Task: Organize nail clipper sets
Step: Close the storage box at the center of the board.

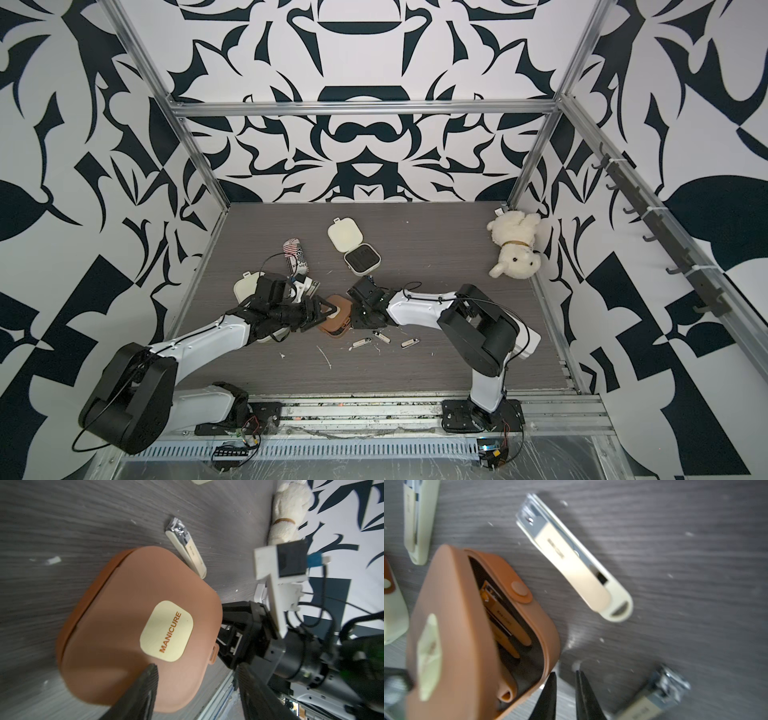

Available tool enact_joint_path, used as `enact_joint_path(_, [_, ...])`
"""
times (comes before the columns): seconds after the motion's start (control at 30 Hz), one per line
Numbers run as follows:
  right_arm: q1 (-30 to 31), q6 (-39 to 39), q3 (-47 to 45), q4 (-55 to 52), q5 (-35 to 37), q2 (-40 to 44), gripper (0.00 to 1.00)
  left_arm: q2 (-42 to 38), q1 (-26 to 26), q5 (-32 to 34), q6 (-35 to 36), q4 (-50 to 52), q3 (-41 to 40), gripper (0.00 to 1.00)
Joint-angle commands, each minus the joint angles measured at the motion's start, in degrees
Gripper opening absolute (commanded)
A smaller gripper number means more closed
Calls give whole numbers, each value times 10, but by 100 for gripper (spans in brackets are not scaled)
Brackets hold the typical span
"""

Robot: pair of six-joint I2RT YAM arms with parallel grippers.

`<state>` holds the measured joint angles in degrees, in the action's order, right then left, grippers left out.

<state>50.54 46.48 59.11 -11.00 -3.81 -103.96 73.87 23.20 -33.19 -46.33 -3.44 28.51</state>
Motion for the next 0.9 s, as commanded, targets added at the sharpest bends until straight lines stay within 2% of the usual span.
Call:
enact_joint_path(0.0, [0,-15,35,-8,-17,-16,21,7,6,36,-10,5,-13,62])
enact_joint_path(0.17, [0,-13,49,-20,-12,-19,21,16,11,76,-15,33,-16,55])
enact_joint_path(0.27, [0,-5,43,-44,19,9,21,33,11,106,-21,56,-11,50])
enact_joint_path(0.4, [4,7,25,-63,57,66,21,67,11,133,-22,74,0,47])
enact_joint_path(0.5, [15,19,18,-49,53,91,22,83,12,138,-23,71,1,46])
enact_joint_path(0.87, [49,68,36,4,27,47,21,84,14,144,-25,68,-5,46])
